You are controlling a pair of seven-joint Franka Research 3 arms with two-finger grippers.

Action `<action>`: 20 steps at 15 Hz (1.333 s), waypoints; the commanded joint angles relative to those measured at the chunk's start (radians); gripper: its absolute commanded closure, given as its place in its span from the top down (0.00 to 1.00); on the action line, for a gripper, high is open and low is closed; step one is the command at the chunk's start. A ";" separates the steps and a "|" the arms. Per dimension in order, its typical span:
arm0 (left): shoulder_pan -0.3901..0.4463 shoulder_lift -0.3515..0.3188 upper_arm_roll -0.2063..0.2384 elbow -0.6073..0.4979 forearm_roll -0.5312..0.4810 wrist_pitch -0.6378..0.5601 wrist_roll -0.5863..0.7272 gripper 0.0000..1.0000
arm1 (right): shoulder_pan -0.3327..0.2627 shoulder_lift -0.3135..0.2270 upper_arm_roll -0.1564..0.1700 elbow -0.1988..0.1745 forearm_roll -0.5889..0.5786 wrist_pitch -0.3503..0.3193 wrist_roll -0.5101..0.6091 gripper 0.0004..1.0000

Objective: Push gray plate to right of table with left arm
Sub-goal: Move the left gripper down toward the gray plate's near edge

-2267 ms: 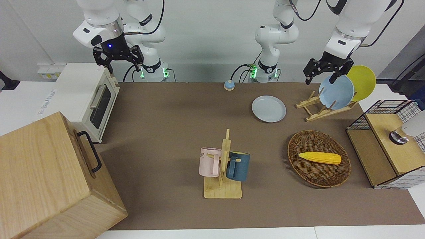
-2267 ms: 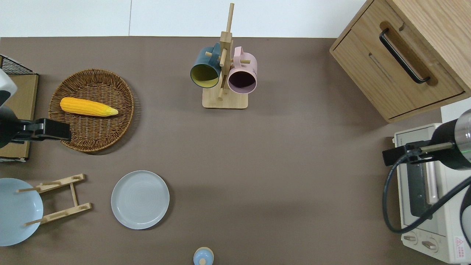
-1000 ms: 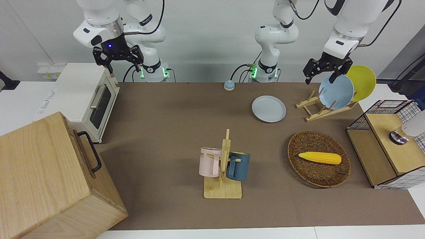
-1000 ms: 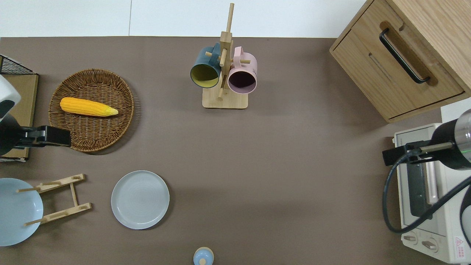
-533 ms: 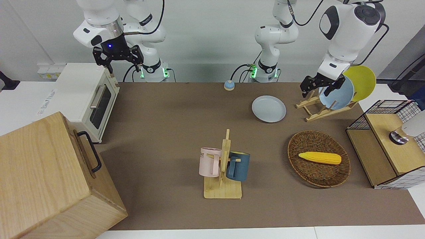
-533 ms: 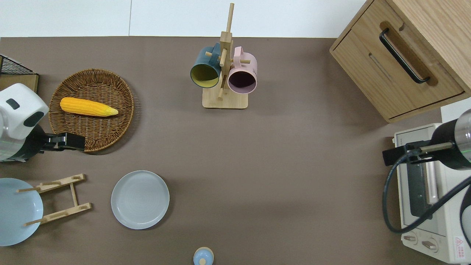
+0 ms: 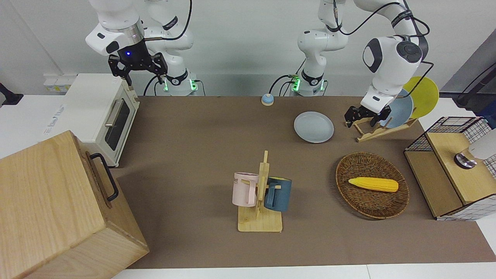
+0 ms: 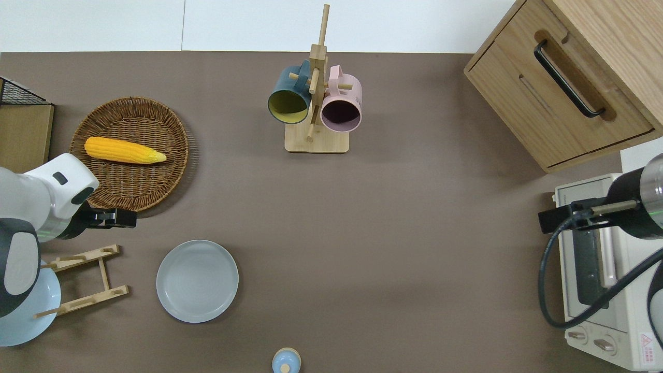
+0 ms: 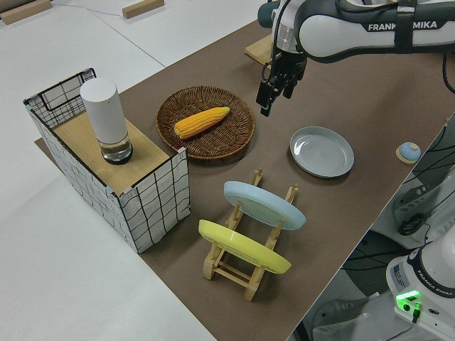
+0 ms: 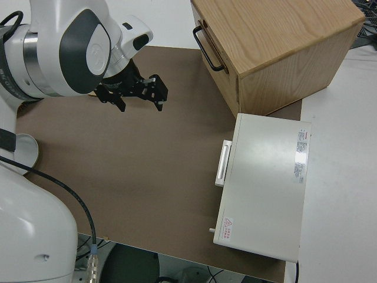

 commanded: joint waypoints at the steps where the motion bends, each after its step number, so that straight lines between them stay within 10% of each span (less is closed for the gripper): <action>1: 0.028 -0.057 -0.007 -0.114 0.004 0.066 0.039 0.97 | -0.024 -0.009 0.019 0.000 -0.008 -0.014 -0.008 1.00; 20: 0.039 -0.163 -0.022 -0.520 -0.159 0.332 0.057 0.94 | -0.024 -0.009 0.019 0.000 -0.008 -0.014 -0.008 1.00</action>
